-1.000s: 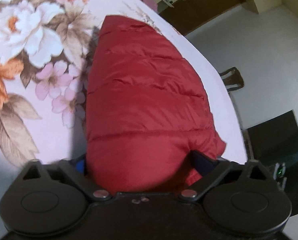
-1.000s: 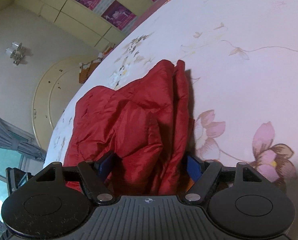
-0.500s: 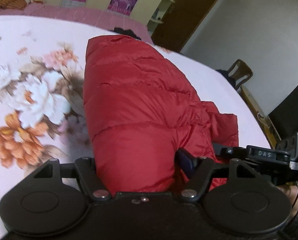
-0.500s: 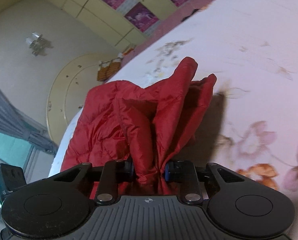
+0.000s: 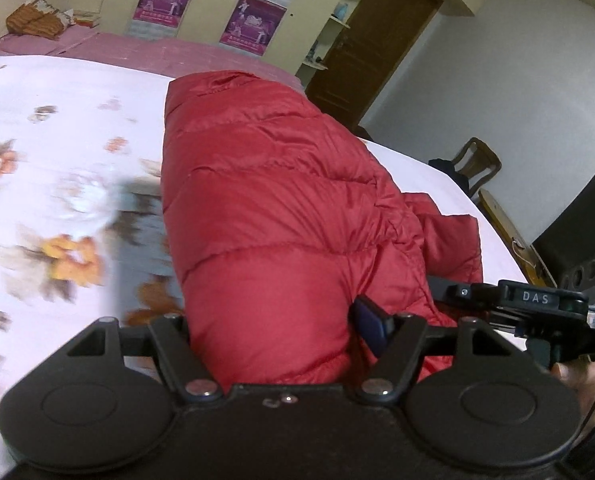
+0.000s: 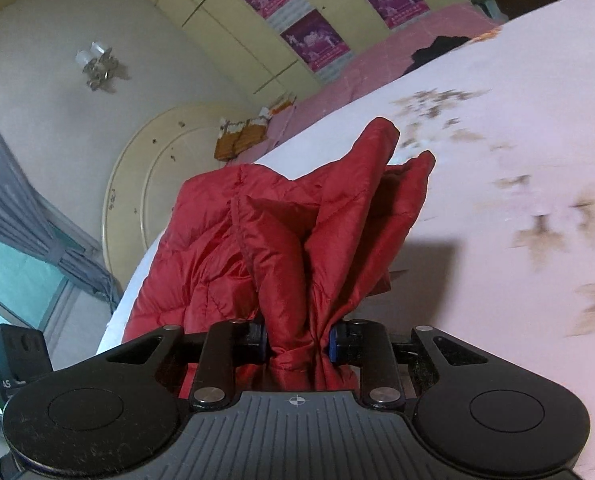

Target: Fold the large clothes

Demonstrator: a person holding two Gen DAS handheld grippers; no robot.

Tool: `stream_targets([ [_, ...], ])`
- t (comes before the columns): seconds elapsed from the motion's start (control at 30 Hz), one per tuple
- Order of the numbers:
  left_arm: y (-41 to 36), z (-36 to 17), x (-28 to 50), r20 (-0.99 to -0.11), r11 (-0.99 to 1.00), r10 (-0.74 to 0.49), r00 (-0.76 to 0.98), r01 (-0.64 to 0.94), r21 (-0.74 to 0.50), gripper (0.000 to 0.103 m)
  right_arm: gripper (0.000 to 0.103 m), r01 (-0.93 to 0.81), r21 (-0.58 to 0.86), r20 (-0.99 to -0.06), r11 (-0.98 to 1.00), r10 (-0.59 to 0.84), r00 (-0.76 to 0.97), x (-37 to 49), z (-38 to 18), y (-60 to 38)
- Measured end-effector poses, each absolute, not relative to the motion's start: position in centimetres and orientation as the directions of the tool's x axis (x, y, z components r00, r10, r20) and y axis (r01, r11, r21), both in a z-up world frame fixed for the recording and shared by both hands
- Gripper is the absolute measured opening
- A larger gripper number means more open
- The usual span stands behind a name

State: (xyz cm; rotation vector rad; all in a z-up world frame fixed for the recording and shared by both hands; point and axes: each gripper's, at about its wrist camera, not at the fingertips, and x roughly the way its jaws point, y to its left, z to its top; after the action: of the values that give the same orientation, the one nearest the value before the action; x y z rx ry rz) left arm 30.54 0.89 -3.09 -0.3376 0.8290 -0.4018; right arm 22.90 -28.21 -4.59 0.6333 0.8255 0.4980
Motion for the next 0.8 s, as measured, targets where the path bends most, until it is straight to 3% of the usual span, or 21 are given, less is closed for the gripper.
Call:
stream_targets([
  [0.37,12.1,-4.2,30.9,-0.656,0.868,-0.467,0.593,0.165,-0.469,0.069,0.025,-0.180,0.666,-0.547,0.724,0.638,0.542,25.6,-5.4,-15.7],
  [0.8,18.8,-9.5,30.9,-0.700,0.850,-0.476,0.532,0.074,-0.522,0.074,0.025,-0.129,0.660,-0.613,0.740,0.630,0.476,27.0,-9.5,-9.8],
])
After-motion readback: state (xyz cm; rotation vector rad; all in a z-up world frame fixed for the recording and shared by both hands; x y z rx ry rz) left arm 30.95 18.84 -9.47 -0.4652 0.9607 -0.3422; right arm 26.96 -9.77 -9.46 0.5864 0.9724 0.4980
